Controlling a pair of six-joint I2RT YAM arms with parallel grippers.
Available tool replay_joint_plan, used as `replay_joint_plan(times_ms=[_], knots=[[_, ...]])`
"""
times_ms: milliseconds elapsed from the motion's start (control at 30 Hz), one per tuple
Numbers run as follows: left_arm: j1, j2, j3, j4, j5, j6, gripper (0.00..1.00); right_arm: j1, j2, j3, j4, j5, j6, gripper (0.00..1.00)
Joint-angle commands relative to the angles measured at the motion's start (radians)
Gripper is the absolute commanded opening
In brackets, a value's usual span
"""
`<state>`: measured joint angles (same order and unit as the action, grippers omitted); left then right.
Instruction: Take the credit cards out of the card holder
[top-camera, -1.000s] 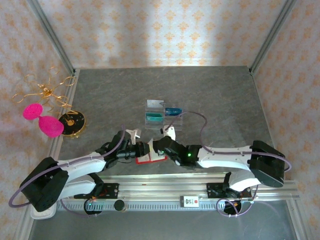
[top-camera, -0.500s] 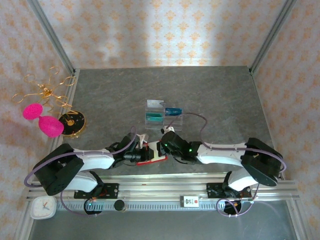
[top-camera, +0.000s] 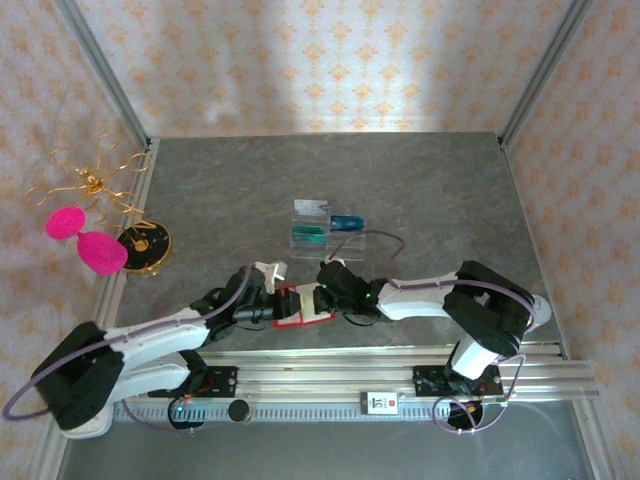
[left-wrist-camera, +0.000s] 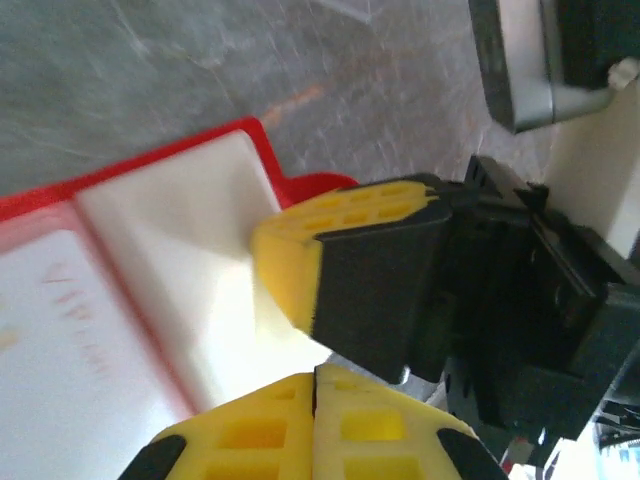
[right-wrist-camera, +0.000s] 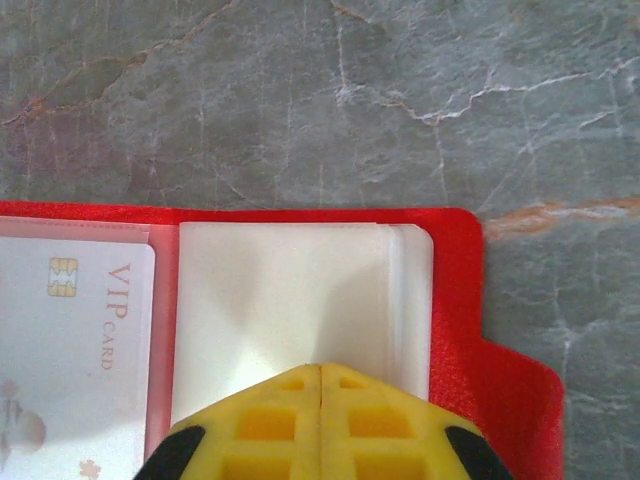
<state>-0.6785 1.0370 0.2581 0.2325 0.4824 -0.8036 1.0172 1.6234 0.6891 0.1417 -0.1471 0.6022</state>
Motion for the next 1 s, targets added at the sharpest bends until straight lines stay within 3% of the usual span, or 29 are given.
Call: replay_joint_plan(times_ms=[0, 467, 633, 733, 900, 967], knots=[[0.065, -0.038, -0.066, -0.139, -0.048, 0.041, 0.04, -0.006, -0.023, -0.056, -0.098, 0.069, 0.049, 0.00], [0.079, 0.058, -0.121, -0.010, -0.058, 0.056, 0.00, 0.003, -0.098, -0.050, -0.162, 0.099, 0.048, 0.01], [0.077, 0.116, -0.114, 0.054, -0.018, 0.058, 0.00, 0.002, -0.191, 0.012, -0.208, 0.085, -0.037, 0.21], [0.076, 0.112, -0.114, 0.063, -0.017, 0.061, 0.00, 0.003, -0.210, 0.058, -0.204, -0.004, -0.084, 0.31], [0.076, 0.108, -0.118, 0.072, -0.012, 0.057, 0.00, 0.003, -0.106, 0.138, -0.134, -0.192, -0.087, 0.31], [0.076, 0.104, -0.120, 0.070, -0.015, 0.058, 0.00, 0.002, -0.050, 0.172, -0.125, -0.214, -0.079, 0.31]])
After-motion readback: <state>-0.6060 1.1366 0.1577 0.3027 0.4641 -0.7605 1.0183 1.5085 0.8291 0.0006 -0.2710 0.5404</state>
